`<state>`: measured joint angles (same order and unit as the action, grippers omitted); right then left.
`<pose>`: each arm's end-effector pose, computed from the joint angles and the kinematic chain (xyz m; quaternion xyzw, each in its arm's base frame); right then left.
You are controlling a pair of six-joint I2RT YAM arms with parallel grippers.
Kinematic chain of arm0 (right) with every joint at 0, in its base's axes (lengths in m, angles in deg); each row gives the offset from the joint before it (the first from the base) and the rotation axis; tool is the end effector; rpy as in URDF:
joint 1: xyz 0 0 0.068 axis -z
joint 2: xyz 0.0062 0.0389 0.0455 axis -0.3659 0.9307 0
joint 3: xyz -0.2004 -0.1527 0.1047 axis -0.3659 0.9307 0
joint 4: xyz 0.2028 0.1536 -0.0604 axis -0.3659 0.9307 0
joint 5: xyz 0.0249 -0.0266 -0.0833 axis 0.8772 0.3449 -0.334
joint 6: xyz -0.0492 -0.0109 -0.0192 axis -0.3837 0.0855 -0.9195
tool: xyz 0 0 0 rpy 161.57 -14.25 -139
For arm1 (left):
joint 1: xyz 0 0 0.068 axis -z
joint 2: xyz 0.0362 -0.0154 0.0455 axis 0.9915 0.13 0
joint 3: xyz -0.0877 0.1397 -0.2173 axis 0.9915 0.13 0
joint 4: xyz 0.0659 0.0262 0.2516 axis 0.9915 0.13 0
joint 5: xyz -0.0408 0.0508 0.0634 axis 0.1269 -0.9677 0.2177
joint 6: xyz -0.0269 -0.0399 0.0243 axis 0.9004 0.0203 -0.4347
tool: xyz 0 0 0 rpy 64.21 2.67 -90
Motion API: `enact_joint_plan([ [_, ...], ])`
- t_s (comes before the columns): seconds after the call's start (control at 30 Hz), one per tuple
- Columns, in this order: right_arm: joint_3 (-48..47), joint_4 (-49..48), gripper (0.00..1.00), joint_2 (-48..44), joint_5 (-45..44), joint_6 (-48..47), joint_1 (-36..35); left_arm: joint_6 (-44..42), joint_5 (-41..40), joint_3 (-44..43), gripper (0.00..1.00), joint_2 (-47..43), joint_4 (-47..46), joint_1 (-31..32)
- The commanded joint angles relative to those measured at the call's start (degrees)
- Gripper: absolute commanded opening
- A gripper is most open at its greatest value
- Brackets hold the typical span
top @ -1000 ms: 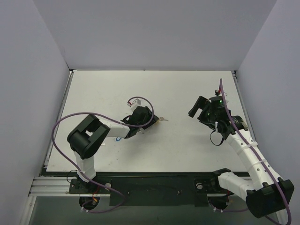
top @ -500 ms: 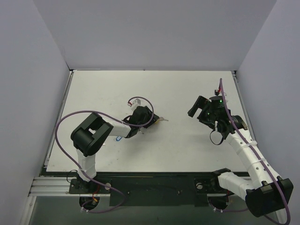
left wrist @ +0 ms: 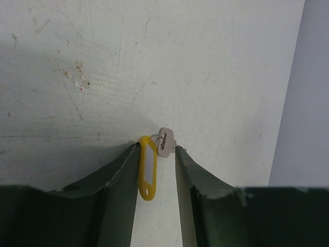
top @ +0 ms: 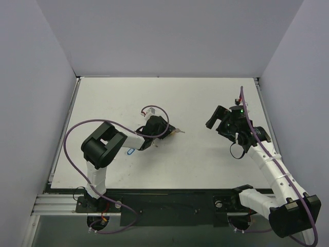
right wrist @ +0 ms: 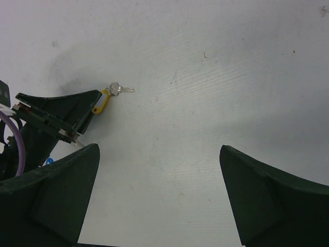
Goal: Remove the keys from the keyring
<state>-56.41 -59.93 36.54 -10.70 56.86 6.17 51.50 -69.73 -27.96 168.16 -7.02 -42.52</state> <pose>0.2251 0.0629 0.3140 0.1576 0.8502 0.2366 0.4431 0.3017 -0.2483 0.1191 -0.2390 0.8342 -0.3741 0.3271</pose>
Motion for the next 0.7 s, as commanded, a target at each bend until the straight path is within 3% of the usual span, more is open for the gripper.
enact_joint_plan([
  [0.0, 0.6, -1.2, 0.96, 0.5, 0.4, -0.5, 0.6, -0.1, 0.6, -1.7, 0.43, 1.0, -1.3, -0.3],
  [0.17, 0.6, -1.1, 0.96, 0.6, 0.4, -0.6, 0.6, -0.2, 1.1, -2.0, 0.36, 1.6, -1.8, -0.5],
  [0.3, 0.6, -1.3, 0.96, 0.6, 0.5, -0.7, 0.8, -0.7, 2.1, -2.8, 0.2, 2.2, -2.4, -0.7],
  [0.37, 0.7, -1.3, 0.96, 0.8, 0.8, -0.8, 0.8, -1.1, 2.7, -3.2, 0.02, 2.3, -2.3, -1.0],
  [0.4, 0.6, -1.1, 0.96, 0.7, 1.0, -0.8, 0.9, -1.4, 2.9, -3.3, 0.0, 2.3, -2.3, -1.0],
  [0.67, -1.2, -0.7, 0.96, -1.2, 4.3, -0.1, 0.9, -4.5, 6.2, -1.3, 0.0, -4.4, -1.3, -1.2],
])
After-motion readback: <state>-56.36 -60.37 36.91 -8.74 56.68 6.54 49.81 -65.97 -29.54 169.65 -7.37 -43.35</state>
